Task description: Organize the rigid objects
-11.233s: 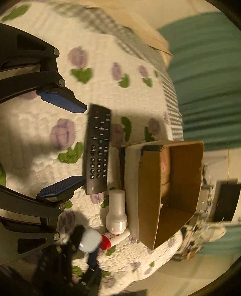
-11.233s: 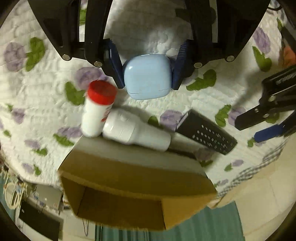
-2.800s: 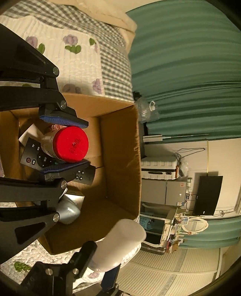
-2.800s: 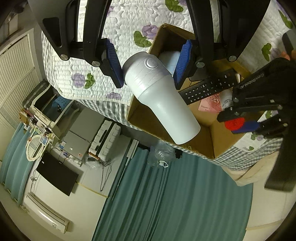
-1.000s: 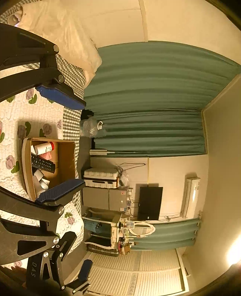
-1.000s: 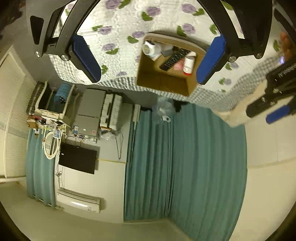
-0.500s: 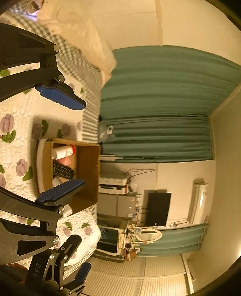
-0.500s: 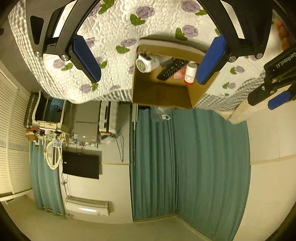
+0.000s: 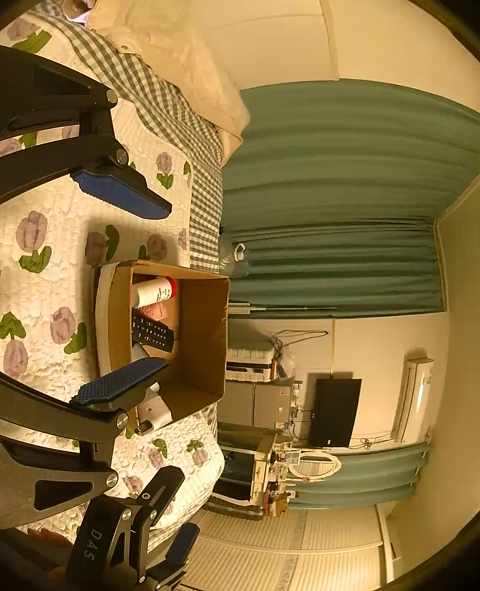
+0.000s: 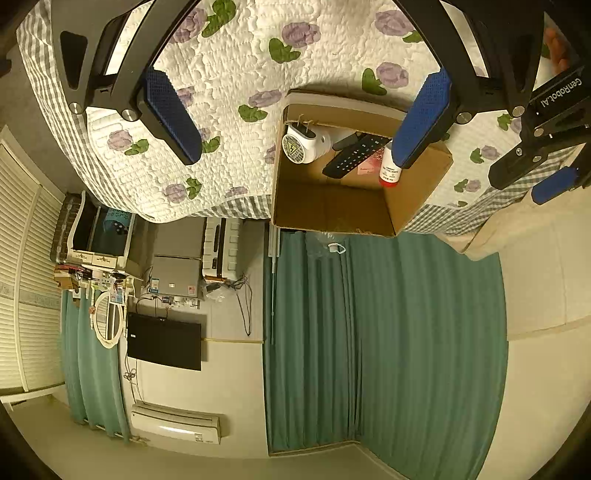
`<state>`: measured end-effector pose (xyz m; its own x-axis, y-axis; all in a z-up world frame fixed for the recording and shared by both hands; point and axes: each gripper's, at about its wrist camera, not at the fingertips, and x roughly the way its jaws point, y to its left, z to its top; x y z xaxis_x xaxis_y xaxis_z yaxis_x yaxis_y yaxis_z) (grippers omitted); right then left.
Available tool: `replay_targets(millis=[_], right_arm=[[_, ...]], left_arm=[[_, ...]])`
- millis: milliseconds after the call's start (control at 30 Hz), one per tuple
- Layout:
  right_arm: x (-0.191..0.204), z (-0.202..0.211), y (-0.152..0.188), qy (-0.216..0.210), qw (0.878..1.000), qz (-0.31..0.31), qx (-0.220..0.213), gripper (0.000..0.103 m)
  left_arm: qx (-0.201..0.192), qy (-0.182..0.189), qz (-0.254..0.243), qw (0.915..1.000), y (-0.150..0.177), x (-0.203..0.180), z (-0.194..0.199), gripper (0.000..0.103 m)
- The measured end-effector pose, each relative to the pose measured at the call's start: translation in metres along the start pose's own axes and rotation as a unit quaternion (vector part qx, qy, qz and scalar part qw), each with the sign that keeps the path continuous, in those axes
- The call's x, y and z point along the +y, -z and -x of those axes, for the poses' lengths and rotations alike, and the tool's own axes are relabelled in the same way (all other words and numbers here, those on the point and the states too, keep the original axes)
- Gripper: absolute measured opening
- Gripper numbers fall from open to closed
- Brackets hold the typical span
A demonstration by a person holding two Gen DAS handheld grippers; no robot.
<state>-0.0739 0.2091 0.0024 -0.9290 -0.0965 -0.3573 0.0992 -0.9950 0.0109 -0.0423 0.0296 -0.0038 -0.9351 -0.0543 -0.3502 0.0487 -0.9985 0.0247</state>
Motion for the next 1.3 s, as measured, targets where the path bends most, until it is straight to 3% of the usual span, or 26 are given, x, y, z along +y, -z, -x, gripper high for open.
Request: replay_targets(millis=[433,1300], right_arm=[[0.002,-0.002,0.003,0.008,1.000,0.004,0.003,0.103],[0.002,-0.006,0.006,0.016,1.000,0.009,0.010,0.103]], left_arm=[[0.022,-0.007,0.003,0.9997,0.003,0.005,-0.010,0.080],[0.024,-0.003,0.000,0.9997,0.003,0.004,-0.012,0.080]])
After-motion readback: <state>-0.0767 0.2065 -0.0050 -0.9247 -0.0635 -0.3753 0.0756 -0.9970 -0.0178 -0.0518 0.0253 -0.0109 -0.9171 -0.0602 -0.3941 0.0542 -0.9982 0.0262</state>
